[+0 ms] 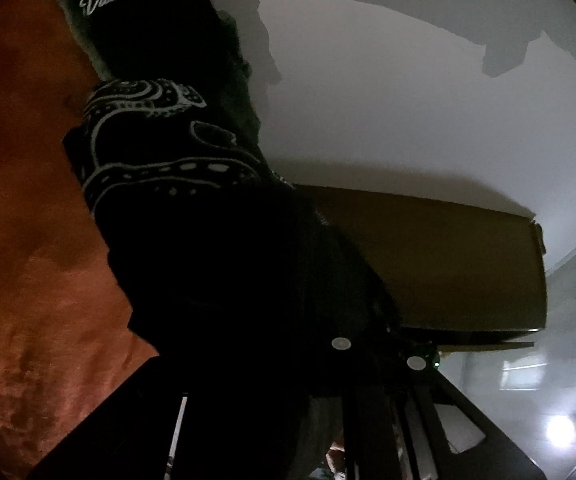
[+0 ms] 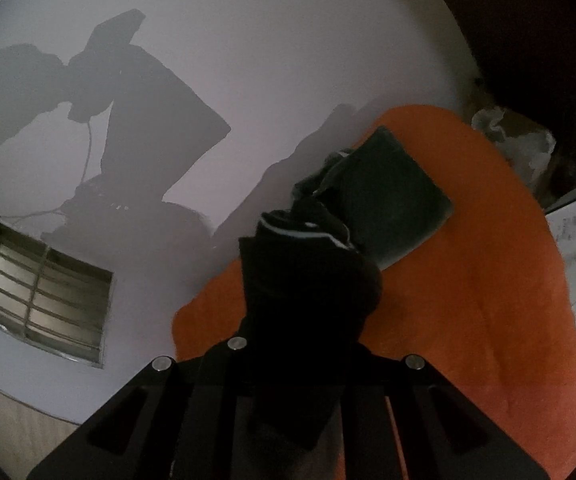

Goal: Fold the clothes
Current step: 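Carry the bundle with both grippers toward the folded Valiant shirt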

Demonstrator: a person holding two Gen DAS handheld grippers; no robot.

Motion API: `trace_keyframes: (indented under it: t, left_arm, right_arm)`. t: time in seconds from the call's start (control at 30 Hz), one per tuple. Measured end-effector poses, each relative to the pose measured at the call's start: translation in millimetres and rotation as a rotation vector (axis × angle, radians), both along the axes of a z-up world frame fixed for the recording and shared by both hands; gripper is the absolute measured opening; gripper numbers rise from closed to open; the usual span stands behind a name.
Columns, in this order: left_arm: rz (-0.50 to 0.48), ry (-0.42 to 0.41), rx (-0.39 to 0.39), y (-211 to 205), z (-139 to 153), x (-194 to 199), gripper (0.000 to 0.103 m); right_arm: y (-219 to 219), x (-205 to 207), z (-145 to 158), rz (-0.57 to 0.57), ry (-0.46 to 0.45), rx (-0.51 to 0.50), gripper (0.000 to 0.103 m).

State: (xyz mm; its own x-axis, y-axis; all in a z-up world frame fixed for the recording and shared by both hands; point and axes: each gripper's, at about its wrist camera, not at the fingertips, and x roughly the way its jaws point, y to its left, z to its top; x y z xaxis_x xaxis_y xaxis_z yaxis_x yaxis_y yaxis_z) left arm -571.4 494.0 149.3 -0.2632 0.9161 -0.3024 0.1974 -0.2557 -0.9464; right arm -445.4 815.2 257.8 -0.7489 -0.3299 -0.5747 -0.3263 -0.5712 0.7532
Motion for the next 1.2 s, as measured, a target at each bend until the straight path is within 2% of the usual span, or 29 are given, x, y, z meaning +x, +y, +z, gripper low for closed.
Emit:
trace_keyframes:
  t: [0.13, 0.27, 0.4, 0.47, 0.5, 0.57, 0.63, 0.67, 0.73, 0.77, 0.8, 0.83, 0.87, 0.9, 0.93, 0.97, 1.07, 1.13, 1.2]
  left_arm:
    - [0.024, 0.036, -0.023, 50.2, 0.4, -15.6, 0.013]
    - [0.076, 0.062, -0.063, 90.6, -23.3, -57.7, 0.013]
    - [0.187, 0.098, -0.106, 119.1, -54.6, -96.4, 0.013]
    - [0.253, 0.117, -0.099, 129.2, -70.5, -110.4, 0.013]
    - [0.286, 0.132, -0.099, 131.4, -75.3, -111.2, 0.013]
    - [0.350, 0.190, -0.111, 102.6, -63.9, -78.5, 0.013]
    - [0.405, 0.272, -0.116, 75.4, -62.6, -77.4, 0.013]
    - [0.423, 0.296, -0.120, 74.0, -73.3, -81.2, 0.013]
    - [0.442, 0.308, -0.127, 102.8, -118.5, -108.8, 0.014]
    - [0.437, 0.275, -0.142, 111.6, -140.0, -116.0, 0.018]
    - [0.418, 0.207, -0.168, 115.0, -160.4, -116.9, 0.027]
    - [0.397, 0.119, -0.180, 120.0, -185.5, -116.7, 0.029]
    - [0.373, 0.013, -0.178, 126.5, -215.2, -115.4, 0.032]
    - [0.353, -0.055, -0.160, 129.0, -237.2, -112.0, 0.034]
    - [0.336, -0.084, -0.125, 127.6, -251.7, -106.5, 0.034]
    - [0.314, -0.085, -0.113, 124.2, -257.4, -102.0, 0.036]
    - [0.196, 0.009, -0.177, 103.5, -231.3, -87.9, 0.037]
    - [0.086, 0.029, -0.182, 85.5, -212.5, -70.6, 0.041]
    - [-0.003, 0.026, -0.211, 78.7, -223.1, -87.2, 0.042]
  right_arm:
    - [33.9, -43.1, -9.3, 0.039, 0.012, -0.030, 0.009]
    - [71.9, -132.0, -39.2, 0.140, 0.022, -0.056, 0.009]
    - [92.9, -220.8, -75.5, 0.283, 0.001, -0.034, 0.009]
    - [103.4, -265.2, -93.6, 0.355, -0.010, -0.022, 0.009]
    - [106.9, -285.2, -100.7, 0.392, -0.011, -0.014, 0.009]
    - [105.4, -315.6, -105.5, 0.489, 0.021, -0.001, 0.009]
    - [103.3, -343.8, -108.7, 0.587, 0.068, 0.002, 0.009]
    - [104.9, -355.4, -111.6, 0.618, 0.096, -0.009, 0.009]
    - [113.6, -379.7, -128.7, 0.651, 0.123, -0.041, 0.009]
    - [120.1, -391.6, -147.9, 0.642, 0.087, -0.050, 0.009]
    - [126.5, -401.8, -170.3, 0.614, 0.019, -0.049, 0.017]
    - [133.4, -411.4, -194.4, 0.579, -0.063, -0.049, 0.039]
    - [142.4, -419.2, -226.8, 0.518, -0.195, -0.043, 0.054]
    - [152.7, -422.2, -259.0, 0.440, -0.327, -0.029, 0.066]
    - [160.4, -418.7, -273.4, 0.381, -0.367, -0.021, 0.066]
    - [169.2, -410.7, -280.3, 0.322, -0.342, -0.037, 0.066]
    - [190.8, -374.4, -270.9, 0.209, -0.171, -0.140, 0.066]
    - [199.7, -338.3, -254.5, 0.171, -0.097, -0.144, 0.068]
    - [199.4, -295.0, -242.1, 0.159, -0.063, -0.121, 0.069]
